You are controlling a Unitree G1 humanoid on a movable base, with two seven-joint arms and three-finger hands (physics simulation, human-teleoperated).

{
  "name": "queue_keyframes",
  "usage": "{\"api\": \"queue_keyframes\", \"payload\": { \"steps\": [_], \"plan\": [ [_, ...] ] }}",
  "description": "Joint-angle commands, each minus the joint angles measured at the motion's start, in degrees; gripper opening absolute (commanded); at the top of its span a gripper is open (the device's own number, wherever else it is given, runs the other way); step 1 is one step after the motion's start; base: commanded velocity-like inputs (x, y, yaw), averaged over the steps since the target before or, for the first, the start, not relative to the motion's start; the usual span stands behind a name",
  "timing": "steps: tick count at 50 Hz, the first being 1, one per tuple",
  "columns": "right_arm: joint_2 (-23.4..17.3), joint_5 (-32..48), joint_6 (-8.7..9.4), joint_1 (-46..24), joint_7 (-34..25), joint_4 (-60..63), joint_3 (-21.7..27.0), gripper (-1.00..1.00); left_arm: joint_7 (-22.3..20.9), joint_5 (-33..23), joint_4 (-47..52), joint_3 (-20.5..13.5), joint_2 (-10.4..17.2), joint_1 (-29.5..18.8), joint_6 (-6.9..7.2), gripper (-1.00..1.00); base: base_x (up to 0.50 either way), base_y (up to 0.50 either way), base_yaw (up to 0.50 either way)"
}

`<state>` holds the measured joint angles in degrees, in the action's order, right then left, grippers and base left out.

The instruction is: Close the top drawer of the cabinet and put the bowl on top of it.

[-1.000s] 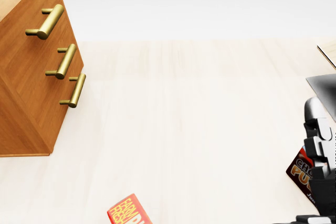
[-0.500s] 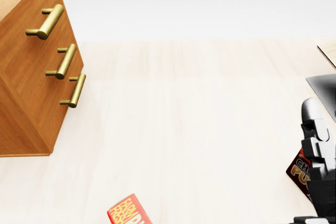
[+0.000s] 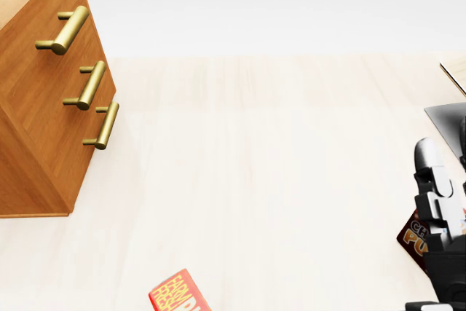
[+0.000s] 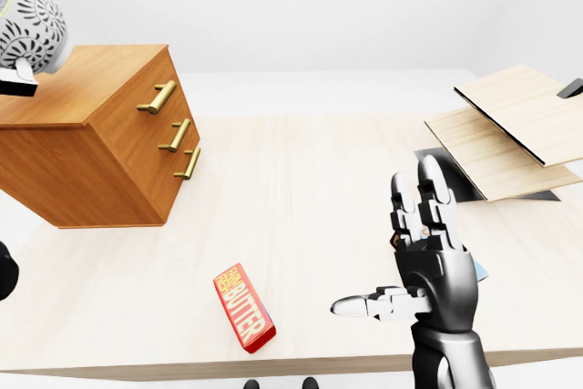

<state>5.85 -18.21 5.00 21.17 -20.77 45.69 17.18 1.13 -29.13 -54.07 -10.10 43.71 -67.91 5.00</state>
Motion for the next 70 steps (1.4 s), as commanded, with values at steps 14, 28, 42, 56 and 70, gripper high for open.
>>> {"api": "queue_keyframes", "payload": {
  "steps": [14, 28, 42, 56, 70],
  "plan": [
    [-0.1, 0.3, 0.0, 0.0, 0.0, -0.5, -0.5, 1.0, 0.2, -3.7, -7.1, 1.8, -3.5, -0.3, 0.0, -1.0, 0.0, 0.0, 0.0],
    [-0.1, 0.3, 0.0, 0.0, 0.0, 0.1, -0.3, 1.0, 0.9, -3.8, -7.3, 1.8, -3.7, -0.3, 0.0, -1.0, 0.0, 0.0, 0.0],
    [-0.1, 0.2, 0.0, 0.0, -0.2, -0.2, -0.3, 1.0, 2.1, -3.8, -8.4, 1.7, -3.6, -0.6, 0.0, 1.0, 0.0, 0.0, 0.0],
    [-0.1, 0.3, 0.0, 0.0, -0.3, -0.7, -0.6, 1.0, 2.3, -3.8, -8.3, 1.7, -3.4, -0.9, 0.0, 1.0, 0.0, 0.0, 0.0],
    [-0.2, 0.1, 0.0, 0.1, -0.6, -1.1, -0.6, 1.0, 2.5, -4.0, -7.4, 1.6, -3.3, -1.7, 0.0, 1.0, 0.0, 0.0, 0.0]
  ]
}}
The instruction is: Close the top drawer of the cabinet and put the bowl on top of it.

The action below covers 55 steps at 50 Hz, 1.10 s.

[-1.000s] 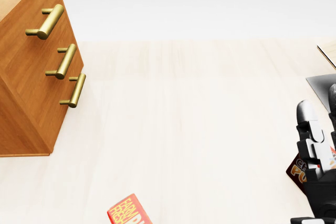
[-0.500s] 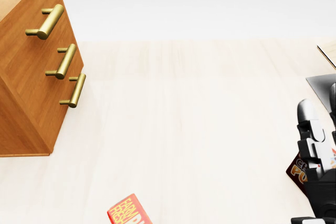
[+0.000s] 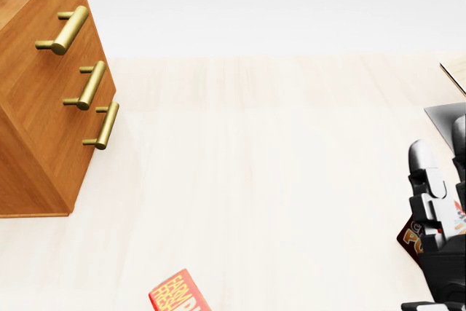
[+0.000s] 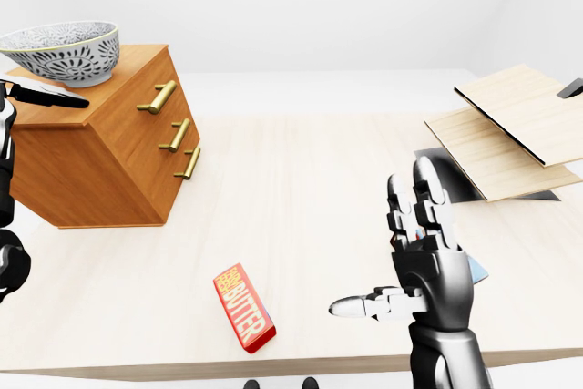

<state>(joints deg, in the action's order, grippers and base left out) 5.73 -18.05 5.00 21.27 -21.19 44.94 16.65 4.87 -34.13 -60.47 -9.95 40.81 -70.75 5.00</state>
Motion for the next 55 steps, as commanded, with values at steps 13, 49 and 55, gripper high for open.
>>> {"api": "queue_keyframes", "payload": {
  "steps": [13, 49, 55],
  "plan": [
    [0.0, 0.1, 0.0, 0.2, -0.4, -0.4, -0.3, 1.0, -3.7, 4.5, 12.5, -1.5, 1.8, 3.5, 0.0, 1.0, 0.0, 0.0, 0.0],
    [0.3, 0.3, 0.0, 0.7, -0.9, 0.0, -0.5, 1.0, -31.6, 5.4, 82.9, -2.9, -8.0, 22.6, 0.0, 1.0, 0.0, 0.0, 0.0],
    [0.2, 0.7, 0.0, 0.5, -0.5, -0.4, -0.9, 1.0, -34.2, 7.9, 89.3, -3.8, -10.1, 24.7, 0.0, 1.0, 0.0, 0.0, 0.0]
  ]
}}
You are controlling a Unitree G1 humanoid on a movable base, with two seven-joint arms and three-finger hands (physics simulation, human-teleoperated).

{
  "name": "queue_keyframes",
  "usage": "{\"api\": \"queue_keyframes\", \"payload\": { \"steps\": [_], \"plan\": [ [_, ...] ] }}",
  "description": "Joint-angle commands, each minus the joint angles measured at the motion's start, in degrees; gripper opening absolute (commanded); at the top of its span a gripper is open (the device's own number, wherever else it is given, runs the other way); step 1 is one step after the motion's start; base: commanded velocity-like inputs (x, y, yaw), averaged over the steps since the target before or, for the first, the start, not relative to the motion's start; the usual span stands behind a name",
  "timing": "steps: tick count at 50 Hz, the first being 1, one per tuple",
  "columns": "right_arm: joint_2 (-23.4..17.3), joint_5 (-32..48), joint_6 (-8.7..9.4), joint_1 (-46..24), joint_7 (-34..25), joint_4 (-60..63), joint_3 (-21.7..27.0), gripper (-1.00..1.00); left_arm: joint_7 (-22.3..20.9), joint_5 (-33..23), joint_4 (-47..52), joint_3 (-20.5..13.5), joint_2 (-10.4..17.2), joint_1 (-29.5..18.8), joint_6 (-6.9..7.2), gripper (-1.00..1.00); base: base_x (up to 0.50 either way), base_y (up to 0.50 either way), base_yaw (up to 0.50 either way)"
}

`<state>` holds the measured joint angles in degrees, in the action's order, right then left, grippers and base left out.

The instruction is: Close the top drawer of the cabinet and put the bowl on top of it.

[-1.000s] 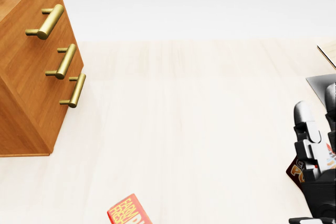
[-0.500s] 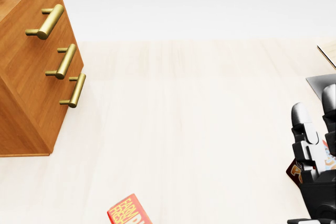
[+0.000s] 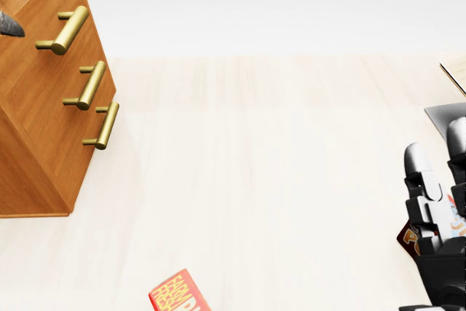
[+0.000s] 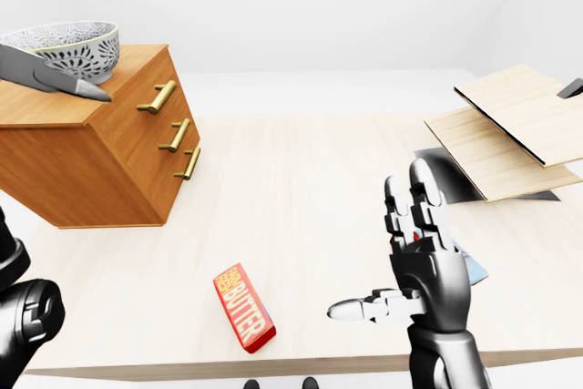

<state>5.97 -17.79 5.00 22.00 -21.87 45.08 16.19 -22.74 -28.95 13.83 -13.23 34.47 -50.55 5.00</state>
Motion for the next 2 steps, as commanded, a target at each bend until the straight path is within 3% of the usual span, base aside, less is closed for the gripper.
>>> {"api": "queue_keyframes", "payload": {
  "steps": [1, 2],
  "plan": [
    [-0.1, 0.5, 0.0, -0.1, 0.1, -0.6, -0.5, 1.0, -7.2, 3.7, 16.8, -0.4, -4.3, 5.4, 0.0, 1.0, 0.0, 0.0, 0.0],
    [-0.1, 0.5, 0.0, 0.0, 0.1, -0.6, -0.5, 1.0, -7.5, 4.3, 18.4, -0.4, -4.8, 6.1, 0.0, 1.0, 0.0, 0.0, 0.0]
  ]
}}
